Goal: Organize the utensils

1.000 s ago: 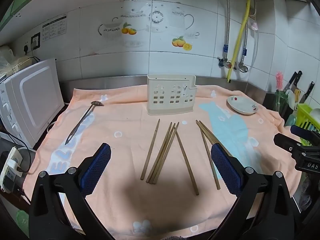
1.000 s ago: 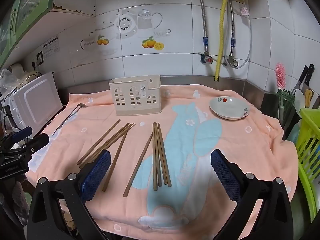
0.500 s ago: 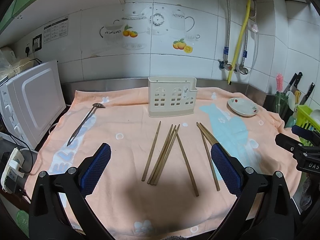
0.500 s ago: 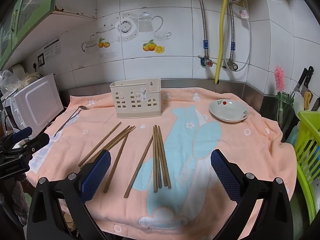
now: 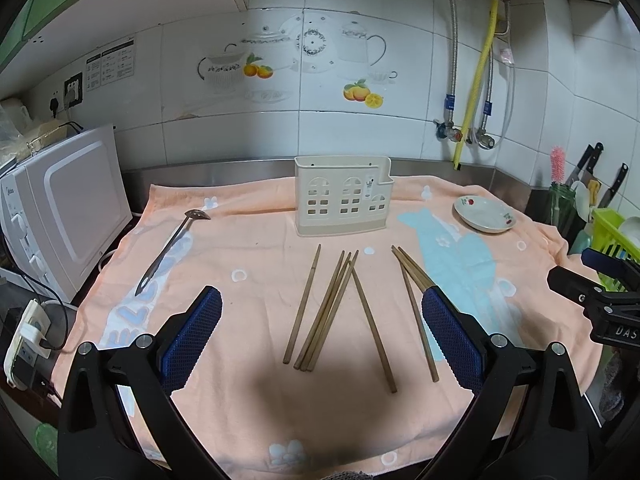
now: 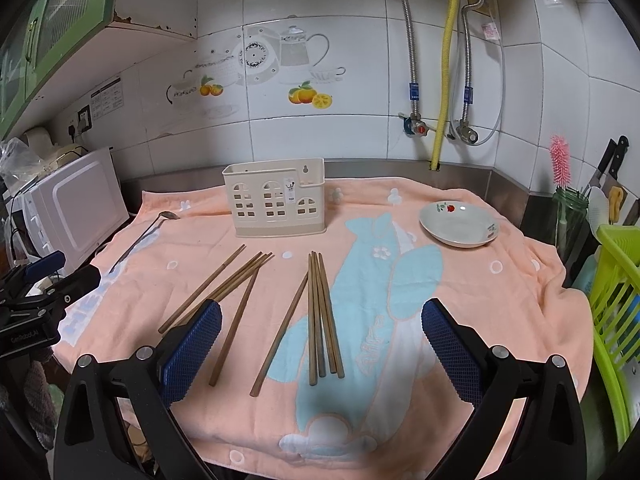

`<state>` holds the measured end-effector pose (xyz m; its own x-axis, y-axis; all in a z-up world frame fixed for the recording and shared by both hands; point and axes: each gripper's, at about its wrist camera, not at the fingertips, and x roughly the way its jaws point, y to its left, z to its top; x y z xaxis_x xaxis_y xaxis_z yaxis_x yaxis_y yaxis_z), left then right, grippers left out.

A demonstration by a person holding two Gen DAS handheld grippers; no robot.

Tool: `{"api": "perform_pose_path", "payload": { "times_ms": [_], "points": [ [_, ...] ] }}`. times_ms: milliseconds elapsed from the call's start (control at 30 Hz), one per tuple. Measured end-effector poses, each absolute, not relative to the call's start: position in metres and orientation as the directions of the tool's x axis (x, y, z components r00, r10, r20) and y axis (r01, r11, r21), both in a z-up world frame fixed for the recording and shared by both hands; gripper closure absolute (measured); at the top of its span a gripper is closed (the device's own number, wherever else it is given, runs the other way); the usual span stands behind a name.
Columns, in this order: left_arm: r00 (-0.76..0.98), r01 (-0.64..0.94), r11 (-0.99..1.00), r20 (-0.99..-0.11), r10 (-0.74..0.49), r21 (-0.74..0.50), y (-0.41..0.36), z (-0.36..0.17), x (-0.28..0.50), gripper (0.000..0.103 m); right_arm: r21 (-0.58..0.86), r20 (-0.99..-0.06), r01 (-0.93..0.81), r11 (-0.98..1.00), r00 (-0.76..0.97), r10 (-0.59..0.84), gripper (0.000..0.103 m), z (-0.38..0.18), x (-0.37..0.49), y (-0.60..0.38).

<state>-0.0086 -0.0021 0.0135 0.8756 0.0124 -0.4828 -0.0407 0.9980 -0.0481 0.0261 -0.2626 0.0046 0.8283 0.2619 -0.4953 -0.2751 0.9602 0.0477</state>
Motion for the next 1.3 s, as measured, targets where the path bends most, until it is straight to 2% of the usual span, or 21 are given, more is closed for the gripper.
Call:
{"api": "perform_pose_path", "payload": {
  "times_ms": [1300],
  "points": [
    [0.868,-0.049,0.998,-0.496,0.021,-0.044,-0.0045,0.0096,-0.0082,0.005,0.05,-0.503,-0.276,0.96,0.823,0.263,0.006,-0.0008,0.0268,-0.2583]
  ]
}}
